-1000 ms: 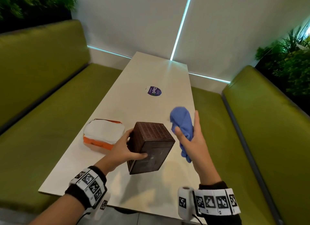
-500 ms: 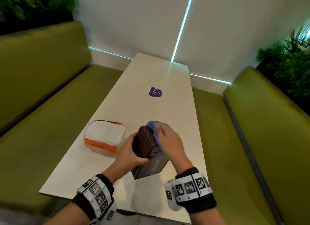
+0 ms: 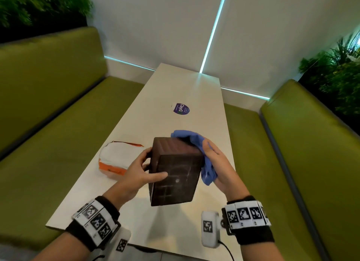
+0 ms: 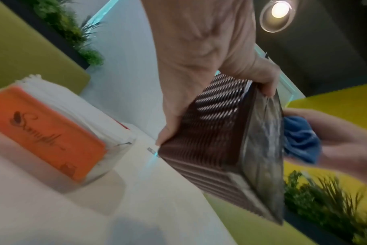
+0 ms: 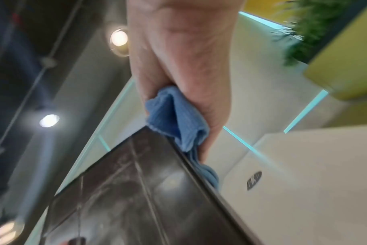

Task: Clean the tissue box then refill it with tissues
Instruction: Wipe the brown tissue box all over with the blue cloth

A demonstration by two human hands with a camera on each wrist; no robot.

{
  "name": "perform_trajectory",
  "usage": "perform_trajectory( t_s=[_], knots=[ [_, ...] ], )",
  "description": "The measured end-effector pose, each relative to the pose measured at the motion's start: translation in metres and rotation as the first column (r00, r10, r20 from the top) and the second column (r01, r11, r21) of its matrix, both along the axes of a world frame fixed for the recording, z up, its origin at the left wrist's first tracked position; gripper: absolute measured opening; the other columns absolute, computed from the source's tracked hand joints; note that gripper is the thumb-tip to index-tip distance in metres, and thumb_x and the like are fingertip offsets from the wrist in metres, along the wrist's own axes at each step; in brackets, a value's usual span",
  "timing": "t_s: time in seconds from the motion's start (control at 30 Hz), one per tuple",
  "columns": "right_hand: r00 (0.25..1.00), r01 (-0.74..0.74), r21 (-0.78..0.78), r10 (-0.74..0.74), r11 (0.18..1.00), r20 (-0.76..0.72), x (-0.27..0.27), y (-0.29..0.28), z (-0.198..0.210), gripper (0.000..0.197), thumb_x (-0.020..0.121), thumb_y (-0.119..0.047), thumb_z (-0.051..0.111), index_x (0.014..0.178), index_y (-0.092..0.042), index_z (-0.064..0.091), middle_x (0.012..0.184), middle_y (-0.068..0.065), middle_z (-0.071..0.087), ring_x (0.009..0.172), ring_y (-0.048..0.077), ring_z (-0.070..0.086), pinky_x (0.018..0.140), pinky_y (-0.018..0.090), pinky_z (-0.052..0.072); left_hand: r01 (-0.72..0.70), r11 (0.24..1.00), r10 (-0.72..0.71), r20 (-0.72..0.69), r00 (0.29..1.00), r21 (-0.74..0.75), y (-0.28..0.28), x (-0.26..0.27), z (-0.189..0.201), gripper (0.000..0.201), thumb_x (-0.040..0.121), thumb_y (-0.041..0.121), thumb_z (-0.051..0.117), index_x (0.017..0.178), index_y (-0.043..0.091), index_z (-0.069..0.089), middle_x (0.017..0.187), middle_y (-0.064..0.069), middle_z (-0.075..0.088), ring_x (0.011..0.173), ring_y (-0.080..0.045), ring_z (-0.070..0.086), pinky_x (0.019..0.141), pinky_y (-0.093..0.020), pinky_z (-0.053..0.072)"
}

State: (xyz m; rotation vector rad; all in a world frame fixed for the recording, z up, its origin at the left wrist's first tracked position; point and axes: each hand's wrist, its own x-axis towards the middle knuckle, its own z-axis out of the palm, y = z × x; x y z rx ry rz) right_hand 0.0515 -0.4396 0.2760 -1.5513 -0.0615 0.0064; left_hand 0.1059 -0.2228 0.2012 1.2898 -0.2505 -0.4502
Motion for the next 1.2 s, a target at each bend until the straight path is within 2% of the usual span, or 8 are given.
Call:
perform_trajectory(
  t_s=[0.2, 0.3, 0.37, 0.47, 0.6, 0.77, 0.9, 1.2],
  knots=[
    [0.957, 0.269, 0.048, -0.261, 0.962, -0.123, -0.027, 0.028, -0.039, 0.079, 0.073, -0.073, 0.062, 0.140, -0.034, 0.048, 0.134, 0.002, 0.061, 0.115, 0.026, 0.063, 0.100, 0.055, 0.047, 0.018, 0.981, -0.058, -0.203, 0.977, -0.191, 0.005, 0.008, 0.000, 0.099, 0.036, 0.047, 0.094, 0.122, 0.014, 0.058, 0.110, -0.012, 0.072, 0.100, -0.029, 0.070, 0.073, -0.037, 0.059],
    [0.957, 0.260, 0.022, -0.254, 0.965, -0.142, -0.047, 0.033, -0.058, 0.092, 0.054, -0.087, 0.063, 0.132, -0.040, 0.055, 0.127, -0.004, 0.065, 0.105, 0.018, 0.066, 0.097, 0.043, 0.051, -0.029, 0.963, -0.045, -0.267, 0.963, -0.266, 0.015, 0.015, -0.007, 0.092, 0.030, 0.048, 0.095, 0.110, 0.014, 0.066, 0.103, -0.012, 0.074, 0.088, -0.026, 0.073, 0.071, -0.038, 0.062],
    [0.966, 0.243, 0.017, -0.240, 0.970, -0.098, -0.056, 0.038, -0.060, 0.077, 0.060, -0.084, 0.061, 0.127, -0.047, 0.057, 0.136, -0.016, 0.058, 0.129, 0.007, 0.052, 0.115, 0.042, 0.035, -0.044, 0.977, -0.019, -0.289, 0.957, -0.210, 0.020, 0.020, -0.009, 0.098, 0.029, 0.051, 0.094, 0.114, 0.013, 0.065, 0.111, -0.016, 0.071, 0.093, -0.029, 0.071, 0.081, -0.045, 0.058],
    [0.974, 0.228, 0.075, -0.226, 0.971, -0.031, -0.047, 0.040, -0.047, 0.060, 0.081, -0.068, 0.055, 0.136, -0.045, 0.050, 0.143, -0.013, 0.052, 0.134, 0.012, 0.048, 0.115, 0.048, 0.034, 0.097, 0.995, -0.103, -0.254, 0.962, -0.038, 0.016, 0.019, -0.008, 0.103, 0.035, 0.054, 0.092, 0.123, 0.010, 0.059, 0.117, -0.019, 0.068, 0.102, -0.034, 0.067, 0.090, -0.049, 0.052],
    [0.970, 0.231, 0.031, -0.233, 0.972, 0.071, -0.024, 0.031, -0.018, 0.063, 0.076, -0.073, 0.055, 0.135, -0.054, 0.045, 0.147, -0.012, 0.047, 0.135, 0.011, 0.046, 0.114, 0.042, 0.037, 0.136, 0.991, -0.135, -0.291, 0.947, -0.020, 0.002, 0.007, -0.007, 0.091, 0.046, 0.051, 0.090, 0.122, 0.010, 0.060, 0.115, -0.019, 0.069, 0.107, -0.038, 0.065, 0.092, -0.049, 0.052],
    [0.970, 0.234, -0.119, -0.223, 0.965, 0.098, -0.037, 0.042, -0.041, 0.052, 0.090, -0.061, 0.048, 0.141, -0.054, 0.035, 0.108, -0.015, 0.054, 0.090, -0.010, 0.047, 0.094, 0.026, 0.039, -0.190, 0.963, 0.107, -0.377, 0.920, -0.192, -0.003, 0.023, 0.007, 0.024, 0.089, 0.033, 0.061, 0.102, 0.014, 0.067, 0.096, -0.007, 0.074, 0.080, -0.022, 0.073, 0.068, -0.038, 0.061],
    [0.913, 0.404, -0.047, -0.398, 0.914, 0.091, -0.037, 0.064, -0.056, 0.050, 0.098, -0.039, 0.042, 0.141, -0.057, 0.023, 0.154, -0.035, 0.016, 0.141, -0.014, 0.017, 0.120, 0.027, 0.021, -0.319, 0.930, 0.225, -0.400, 0.889, -0.185, -0.018, 0.022, 0.010, 0.028, 0.092, 0.034, 0.057, 0.112, 0.013, 0.059, 0.094, -0.005, 0.071, 0.073, -0.021, 0.067, 0.047, -0.029, 0.055],
    [0.878, 0.478, 0.032, -0.479, 0.878, 0.005, -0.024, 0.084, -0.065, 0.058, 0.090, -0.060, 0.041, 0.129, -0.077, 0.002, 0.158, -0.031, -0.003, 0.148, 0.005, 0.010, 0.122, 0.045, 0.017, -0.373, 0.899, 0.237, -0.464, 0.854, -0.229, -0.045, 0.001, 0.000, 0.052, 0.085, 0.045, 0.063, 0.128, 0.016, 0.054, 0.121, -0.016, 0.067, 0.109, -0.039, 0.063, 0.088, -0.054, 0.054]
  ],
)
